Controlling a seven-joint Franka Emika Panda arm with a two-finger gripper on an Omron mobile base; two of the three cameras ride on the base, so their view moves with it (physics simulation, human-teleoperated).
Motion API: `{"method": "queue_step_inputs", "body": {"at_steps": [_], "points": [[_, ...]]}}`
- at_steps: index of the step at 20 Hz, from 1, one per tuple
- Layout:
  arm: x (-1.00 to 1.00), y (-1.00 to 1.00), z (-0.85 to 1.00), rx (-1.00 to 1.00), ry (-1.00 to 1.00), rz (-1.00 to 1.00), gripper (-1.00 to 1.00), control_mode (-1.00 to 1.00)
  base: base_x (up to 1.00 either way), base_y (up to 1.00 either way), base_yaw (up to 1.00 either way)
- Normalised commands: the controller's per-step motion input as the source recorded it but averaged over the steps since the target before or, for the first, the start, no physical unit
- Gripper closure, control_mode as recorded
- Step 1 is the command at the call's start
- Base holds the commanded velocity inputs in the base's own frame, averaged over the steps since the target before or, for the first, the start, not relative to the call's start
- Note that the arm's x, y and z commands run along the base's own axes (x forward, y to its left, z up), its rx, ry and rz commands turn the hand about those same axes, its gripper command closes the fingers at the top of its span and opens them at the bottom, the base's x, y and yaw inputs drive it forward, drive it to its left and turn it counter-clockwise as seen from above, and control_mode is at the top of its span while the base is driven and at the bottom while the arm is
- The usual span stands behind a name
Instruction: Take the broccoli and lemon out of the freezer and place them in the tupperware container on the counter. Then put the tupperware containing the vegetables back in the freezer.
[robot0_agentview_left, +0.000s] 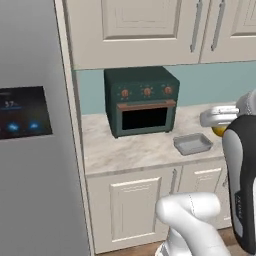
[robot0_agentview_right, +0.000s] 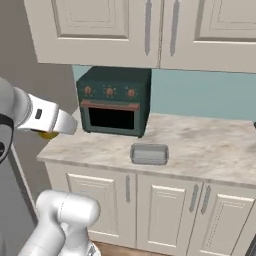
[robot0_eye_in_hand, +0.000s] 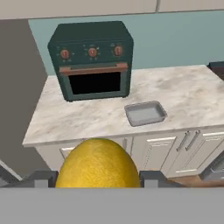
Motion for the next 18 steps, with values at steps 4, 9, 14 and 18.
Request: {"method": "queue_step_inputs", "body": {"at_steps": [4, 9, 14, 18], "points": [[0.00, 0.00, 0.00, 0.00, 0.00, 0.00, 1.00, 1.00, 0.64, -0.84, 0.01], [0.20, -0.18, -0.23, 0.01, 0.01, 0.00, 1.00, -1.00, 0.38, -0.34, 0.00], [0.73, -0.17, -0.89, 0.00, 0.02, 0.00, 1.00, -1.00, 0.00, 0.00, 0.00], [0.99, 0.00, -1.00, 0.00, 0.08, 0.00, 1.00, -1.00, 0.00, 0.00, 0.00]]}}
